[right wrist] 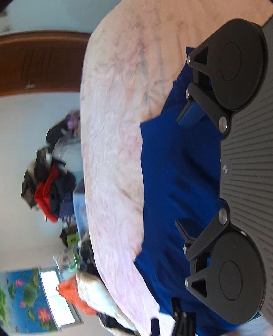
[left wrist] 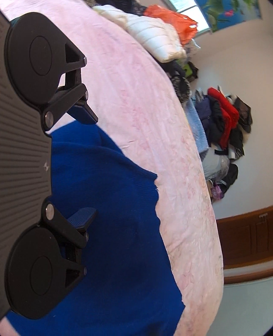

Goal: Fold small clothes

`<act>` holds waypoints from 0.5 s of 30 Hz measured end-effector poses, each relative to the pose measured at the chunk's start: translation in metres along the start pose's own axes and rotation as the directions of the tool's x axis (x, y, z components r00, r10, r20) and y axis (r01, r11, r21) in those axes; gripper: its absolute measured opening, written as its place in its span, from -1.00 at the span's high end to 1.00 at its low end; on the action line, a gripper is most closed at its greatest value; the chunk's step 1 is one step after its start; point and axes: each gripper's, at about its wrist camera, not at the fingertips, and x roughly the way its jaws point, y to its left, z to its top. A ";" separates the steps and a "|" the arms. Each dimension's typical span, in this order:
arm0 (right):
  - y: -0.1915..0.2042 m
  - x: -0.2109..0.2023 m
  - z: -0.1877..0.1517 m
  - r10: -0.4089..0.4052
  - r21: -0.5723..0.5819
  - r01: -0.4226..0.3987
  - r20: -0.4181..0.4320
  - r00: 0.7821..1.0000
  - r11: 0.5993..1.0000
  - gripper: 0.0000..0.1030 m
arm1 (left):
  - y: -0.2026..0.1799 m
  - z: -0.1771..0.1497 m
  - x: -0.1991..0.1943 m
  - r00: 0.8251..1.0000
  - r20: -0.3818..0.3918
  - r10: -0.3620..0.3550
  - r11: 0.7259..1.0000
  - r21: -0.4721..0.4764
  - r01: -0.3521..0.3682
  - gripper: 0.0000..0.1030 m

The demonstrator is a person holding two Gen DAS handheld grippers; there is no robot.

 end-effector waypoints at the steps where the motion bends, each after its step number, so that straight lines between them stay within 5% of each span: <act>1: 0.006 -0.001 -0.004 0.003 -0.031 -0.004 -0.016 1.000 0.999 -0.94 | 0.000 -0.006 -0.006 1.000 0.005 -0.002 1.000 -0.016 0.002 -0.68; 5: 0.023 0.007 -0.028 -0.114 -0.175 0.096 -0.096 0.989 0.980 -0.95 | -0.006 -0.027 -0.024 1.000 -0.003 0.000 1.000 -0.023 0.000 -0.68; 10: 0.018 -0.011 -0.035 -0.195 -0.160 0.182 -0.073 0.978 0.970 -0.97 | 0.004 -0.055 -0.027 0.999 -0.035 0.005 0.999 -0.045 -0.006 -0.69; 15: 0.035 -0.039 -0.038 -0.109 -0.118 0.106 -0.018 0.994 0.987 -0.98 | 0.013 -0.058 -0.047 0.999 -0.028 -0.015 0.994 -0.113 0.011 -0.69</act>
